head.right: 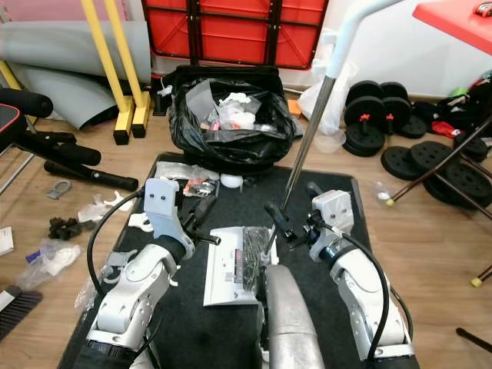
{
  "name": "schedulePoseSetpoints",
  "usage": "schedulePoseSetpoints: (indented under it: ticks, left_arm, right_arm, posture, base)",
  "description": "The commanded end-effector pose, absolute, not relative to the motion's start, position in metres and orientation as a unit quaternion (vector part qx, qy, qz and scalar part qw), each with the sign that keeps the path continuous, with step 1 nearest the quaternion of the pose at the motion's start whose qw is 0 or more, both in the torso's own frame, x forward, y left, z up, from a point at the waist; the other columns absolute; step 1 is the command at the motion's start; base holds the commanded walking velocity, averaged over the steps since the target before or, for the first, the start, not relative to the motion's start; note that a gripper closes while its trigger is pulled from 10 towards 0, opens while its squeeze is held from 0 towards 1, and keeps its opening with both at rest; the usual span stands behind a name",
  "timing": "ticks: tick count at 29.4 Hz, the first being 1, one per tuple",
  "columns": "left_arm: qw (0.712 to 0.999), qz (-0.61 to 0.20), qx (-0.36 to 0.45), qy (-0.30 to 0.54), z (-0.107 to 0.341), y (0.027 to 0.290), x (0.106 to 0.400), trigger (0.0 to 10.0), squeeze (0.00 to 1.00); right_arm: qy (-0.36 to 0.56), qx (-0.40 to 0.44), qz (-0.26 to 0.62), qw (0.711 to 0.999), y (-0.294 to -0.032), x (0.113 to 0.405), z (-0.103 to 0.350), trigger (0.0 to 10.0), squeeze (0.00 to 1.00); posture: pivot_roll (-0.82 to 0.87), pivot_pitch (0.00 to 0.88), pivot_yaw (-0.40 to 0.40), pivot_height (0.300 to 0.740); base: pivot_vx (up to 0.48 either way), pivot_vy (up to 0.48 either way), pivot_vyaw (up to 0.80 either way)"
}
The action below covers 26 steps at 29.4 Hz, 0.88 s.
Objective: Sweep floor
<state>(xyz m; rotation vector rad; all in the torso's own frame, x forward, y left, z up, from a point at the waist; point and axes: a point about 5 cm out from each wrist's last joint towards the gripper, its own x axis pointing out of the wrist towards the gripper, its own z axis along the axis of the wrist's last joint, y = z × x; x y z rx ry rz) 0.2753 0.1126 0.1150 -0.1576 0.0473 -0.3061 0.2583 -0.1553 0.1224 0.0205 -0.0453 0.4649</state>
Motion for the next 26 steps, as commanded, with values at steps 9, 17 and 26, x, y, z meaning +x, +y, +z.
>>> schedulePoseSetpoints:
  ticks: [9,17,26]
  left_arm:
    - [0.974,-0.214,-0.067,0.034,0.112,0.107,0.277,10.0,0.00]
    - [0.974,-0.214,-0.064,0.040,0.113,0.108,0.279,10.0,0.00]
    - [0.975,-0.210,-0.059,0.040,0.114,0.108,0.280,10.0,0.00]
  right_arm:
    - [-0.016,0.013,0.246,0.969,-0.149,0.258,0.124,10.0,0.00]
    - [-0.017,0.015,0.265,0.964,-0.144,0.260,0.127,10.0,0.00]
    - [-0.016,0.019,0.269,0.963,-0.143,0.260,0.129,10.0,0.00]
  posture:
    - [-0.18,0.000,-0.148,0.555]
    - [-0.17,0.000,-0.147,0.575]
    - [-0.16,0.000,-0.151,0.600]
  base:
    - [0.000,0.000,0.00]
    - [0.000,0.000,0.00]
    - [0.000,0.000,0.00]
